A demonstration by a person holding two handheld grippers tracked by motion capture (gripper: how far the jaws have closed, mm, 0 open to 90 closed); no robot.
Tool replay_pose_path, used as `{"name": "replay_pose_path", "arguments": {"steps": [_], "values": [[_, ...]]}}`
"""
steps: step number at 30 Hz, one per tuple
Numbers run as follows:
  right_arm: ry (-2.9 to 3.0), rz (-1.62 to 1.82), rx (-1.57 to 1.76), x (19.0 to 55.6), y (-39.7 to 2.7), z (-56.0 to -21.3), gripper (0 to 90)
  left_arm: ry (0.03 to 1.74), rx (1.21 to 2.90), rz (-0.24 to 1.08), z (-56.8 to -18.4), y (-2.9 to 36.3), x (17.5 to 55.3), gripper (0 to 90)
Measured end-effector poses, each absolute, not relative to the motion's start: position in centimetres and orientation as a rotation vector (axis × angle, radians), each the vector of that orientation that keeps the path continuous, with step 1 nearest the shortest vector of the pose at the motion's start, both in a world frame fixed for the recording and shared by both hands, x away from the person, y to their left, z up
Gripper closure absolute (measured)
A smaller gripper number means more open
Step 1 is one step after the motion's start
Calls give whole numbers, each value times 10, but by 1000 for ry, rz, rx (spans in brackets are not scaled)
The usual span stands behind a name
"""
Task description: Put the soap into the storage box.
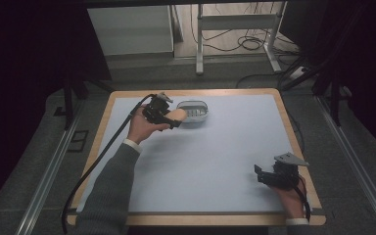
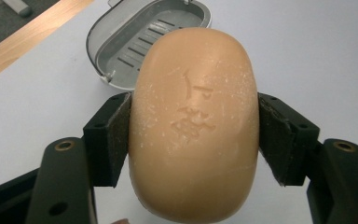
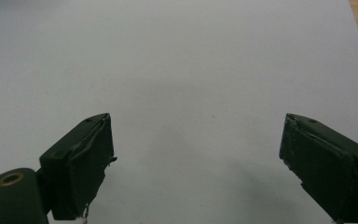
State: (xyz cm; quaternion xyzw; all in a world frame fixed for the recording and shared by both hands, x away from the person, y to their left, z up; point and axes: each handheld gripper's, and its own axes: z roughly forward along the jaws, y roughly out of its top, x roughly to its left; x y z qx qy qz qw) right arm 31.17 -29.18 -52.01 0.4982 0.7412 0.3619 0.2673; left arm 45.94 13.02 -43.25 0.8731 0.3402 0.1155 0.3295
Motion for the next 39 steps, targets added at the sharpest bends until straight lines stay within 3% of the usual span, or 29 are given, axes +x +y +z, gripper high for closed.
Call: {"name": "replay_pose_path", "arguments": {"steps": [39], "values": [[1987,977,1357,311,-298,-519,98,869,2349,257,-440,95,512,328]]}}
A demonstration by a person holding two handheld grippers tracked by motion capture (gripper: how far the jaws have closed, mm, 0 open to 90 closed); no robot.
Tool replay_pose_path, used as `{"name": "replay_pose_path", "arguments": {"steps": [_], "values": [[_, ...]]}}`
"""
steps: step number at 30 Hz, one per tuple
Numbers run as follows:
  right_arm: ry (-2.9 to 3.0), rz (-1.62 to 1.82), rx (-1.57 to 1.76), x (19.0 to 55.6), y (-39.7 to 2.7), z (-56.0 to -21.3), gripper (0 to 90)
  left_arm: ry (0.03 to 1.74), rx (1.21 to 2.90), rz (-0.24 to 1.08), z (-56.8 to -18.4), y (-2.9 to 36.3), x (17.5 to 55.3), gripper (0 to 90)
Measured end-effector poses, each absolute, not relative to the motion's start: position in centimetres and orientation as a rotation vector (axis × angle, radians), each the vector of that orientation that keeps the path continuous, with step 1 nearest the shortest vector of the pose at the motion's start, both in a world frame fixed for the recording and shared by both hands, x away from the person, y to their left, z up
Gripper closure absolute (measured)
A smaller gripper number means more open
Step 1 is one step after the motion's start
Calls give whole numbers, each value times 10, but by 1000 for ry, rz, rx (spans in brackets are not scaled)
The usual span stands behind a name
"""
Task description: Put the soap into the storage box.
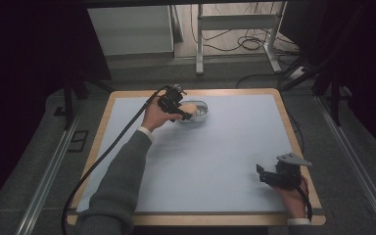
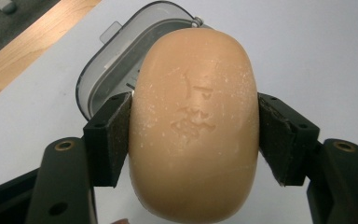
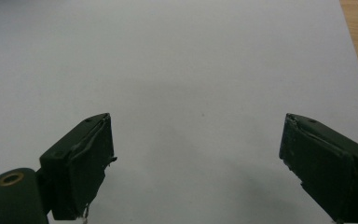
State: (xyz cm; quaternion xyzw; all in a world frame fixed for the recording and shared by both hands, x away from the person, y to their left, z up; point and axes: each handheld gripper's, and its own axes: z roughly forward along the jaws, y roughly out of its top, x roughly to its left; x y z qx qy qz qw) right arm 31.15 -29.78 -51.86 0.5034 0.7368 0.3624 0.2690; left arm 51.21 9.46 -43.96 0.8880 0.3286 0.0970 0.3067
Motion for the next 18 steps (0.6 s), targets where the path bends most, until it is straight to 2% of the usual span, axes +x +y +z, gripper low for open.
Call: {"name": "replay_pose_path", "arguments": {"steps": [18], "values": [[1974,978,1374,312,-301,-518,98,878,2377,227,-455,85,536,327]]}}
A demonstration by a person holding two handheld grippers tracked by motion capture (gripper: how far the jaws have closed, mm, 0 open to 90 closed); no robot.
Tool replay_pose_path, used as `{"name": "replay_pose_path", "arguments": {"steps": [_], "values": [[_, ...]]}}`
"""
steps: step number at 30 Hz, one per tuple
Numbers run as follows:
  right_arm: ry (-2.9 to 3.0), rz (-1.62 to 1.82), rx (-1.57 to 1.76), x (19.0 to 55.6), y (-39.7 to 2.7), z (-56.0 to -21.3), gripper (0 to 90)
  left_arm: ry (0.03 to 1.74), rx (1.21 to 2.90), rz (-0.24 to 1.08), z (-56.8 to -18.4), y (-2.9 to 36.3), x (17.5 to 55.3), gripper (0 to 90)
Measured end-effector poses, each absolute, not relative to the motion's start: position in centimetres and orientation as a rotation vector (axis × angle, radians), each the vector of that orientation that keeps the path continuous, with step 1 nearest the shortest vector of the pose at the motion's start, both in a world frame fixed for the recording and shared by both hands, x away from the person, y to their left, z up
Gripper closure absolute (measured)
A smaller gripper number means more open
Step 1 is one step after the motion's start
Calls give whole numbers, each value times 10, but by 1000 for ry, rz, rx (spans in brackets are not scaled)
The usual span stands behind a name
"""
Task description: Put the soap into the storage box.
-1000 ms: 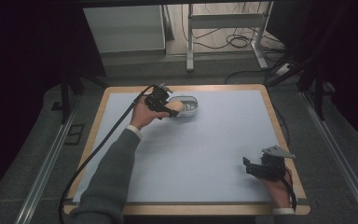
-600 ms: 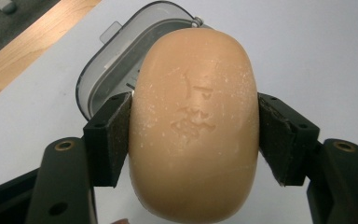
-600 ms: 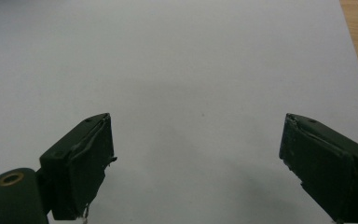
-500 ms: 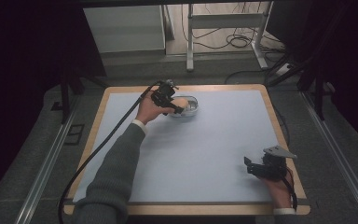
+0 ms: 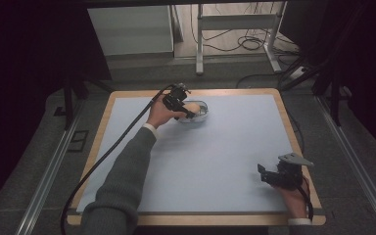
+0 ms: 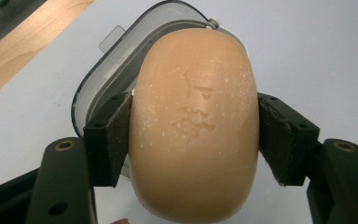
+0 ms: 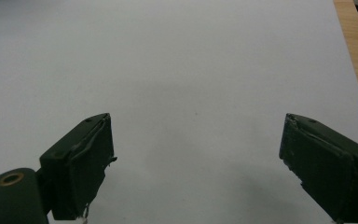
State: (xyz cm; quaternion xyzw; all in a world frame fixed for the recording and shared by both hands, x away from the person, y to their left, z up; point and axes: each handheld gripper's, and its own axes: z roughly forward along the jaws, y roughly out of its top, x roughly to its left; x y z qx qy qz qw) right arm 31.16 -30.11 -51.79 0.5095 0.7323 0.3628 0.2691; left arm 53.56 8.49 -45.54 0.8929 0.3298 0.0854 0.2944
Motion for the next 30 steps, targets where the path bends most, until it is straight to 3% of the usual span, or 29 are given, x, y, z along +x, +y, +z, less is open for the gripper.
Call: {"name": "replay_pose_path", "arguments": {"steps": [13,17,30], "values": [[1983,965,1375,313,-300,-520,98,889,2413,190,-471,78,548,320],[1985,964,1373,313,-301,-520,98,903,2335,198,-463,81,543,298],[2003,960,1360,313,-296,-521,98,873,2356,247,-450,92,519,267]]}}
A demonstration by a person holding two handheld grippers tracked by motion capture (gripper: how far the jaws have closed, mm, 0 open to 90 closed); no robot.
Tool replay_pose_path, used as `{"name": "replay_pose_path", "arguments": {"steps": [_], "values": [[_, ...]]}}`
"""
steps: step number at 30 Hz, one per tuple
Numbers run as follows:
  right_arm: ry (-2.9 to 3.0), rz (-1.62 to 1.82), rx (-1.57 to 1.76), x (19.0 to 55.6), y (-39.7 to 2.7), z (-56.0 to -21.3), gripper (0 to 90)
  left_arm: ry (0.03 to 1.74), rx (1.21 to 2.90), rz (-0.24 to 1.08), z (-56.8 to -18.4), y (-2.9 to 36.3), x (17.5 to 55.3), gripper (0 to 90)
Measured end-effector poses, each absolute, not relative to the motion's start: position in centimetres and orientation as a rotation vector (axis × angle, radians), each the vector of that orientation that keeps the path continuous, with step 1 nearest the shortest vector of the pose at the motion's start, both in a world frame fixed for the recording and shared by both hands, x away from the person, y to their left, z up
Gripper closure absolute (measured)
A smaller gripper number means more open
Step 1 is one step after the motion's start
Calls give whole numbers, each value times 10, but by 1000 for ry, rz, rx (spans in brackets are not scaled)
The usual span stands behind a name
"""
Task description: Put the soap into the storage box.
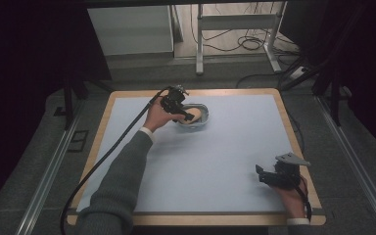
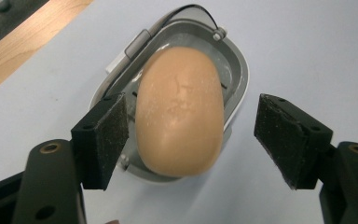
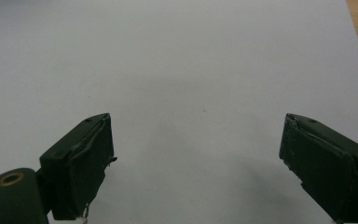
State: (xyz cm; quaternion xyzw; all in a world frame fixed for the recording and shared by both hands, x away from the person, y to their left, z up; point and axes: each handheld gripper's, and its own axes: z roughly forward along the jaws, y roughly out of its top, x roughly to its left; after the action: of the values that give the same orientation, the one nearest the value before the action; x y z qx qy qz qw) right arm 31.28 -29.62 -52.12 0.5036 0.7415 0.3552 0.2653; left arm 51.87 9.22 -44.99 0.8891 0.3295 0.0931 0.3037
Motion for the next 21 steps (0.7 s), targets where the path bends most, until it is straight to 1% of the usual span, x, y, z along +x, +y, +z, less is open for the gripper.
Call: {"name": "replay_pose_path", "arguments": {"steps": [4,11,15,21], "values": [[2003,958,1366,313,-296,-522,98,870,2366,262,-450,94,516,265],[1996,958,1371,312,-299,-522,98,853,2335,278,-446,105,496,264],[1994,963,1367,312,-298,-520,98,849,2320,292,-445,116,479,255],[1997,963,1363,312,-296,-521,98,843,2297,317,-442,139,443,246]]}}
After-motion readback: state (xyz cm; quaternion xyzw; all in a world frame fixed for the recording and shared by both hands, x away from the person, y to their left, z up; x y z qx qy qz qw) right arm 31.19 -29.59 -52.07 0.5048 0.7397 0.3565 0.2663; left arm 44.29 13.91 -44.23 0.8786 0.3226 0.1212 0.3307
